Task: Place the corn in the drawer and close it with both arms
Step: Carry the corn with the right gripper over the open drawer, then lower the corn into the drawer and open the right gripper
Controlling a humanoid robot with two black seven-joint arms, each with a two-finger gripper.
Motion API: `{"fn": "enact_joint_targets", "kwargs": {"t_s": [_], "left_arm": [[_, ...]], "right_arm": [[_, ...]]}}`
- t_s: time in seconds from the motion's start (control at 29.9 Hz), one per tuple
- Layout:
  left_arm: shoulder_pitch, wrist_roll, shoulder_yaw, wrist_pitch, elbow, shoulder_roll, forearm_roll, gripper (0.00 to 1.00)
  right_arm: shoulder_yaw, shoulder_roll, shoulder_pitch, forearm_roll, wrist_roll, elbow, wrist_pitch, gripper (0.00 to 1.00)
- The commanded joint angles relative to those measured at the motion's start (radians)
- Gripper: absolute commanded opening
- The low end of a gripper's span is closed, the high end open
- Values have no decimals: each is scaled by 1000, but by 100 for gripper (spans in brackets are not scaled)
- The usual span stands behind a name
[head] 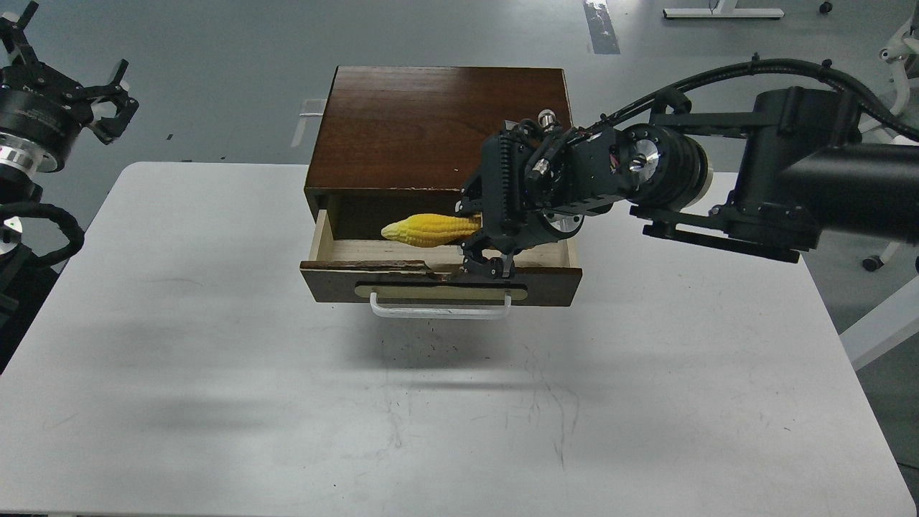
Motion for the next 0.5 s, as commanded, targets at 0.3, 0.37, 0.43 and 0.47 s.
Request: {"fn": "enact_joint_targets", "kwargs": {"t_s": [0.3,0.37,0.43,0.47], "left_arm": [[0,0,0,0,2,8,0,98],[0,-2,0,0,0,8,-1,98],[0,0,0,0,2,9,0,98],[0,0,0,0,2,9,-1,98]], "right_arm": [[5,2,3,1,-1,-6,-12,49],[3,0,4,1,-1,-9,-25,50],[5,0,6,1,-1,-14,-41,51],[5,0,6,1,-1,-14,-42,52]]}}
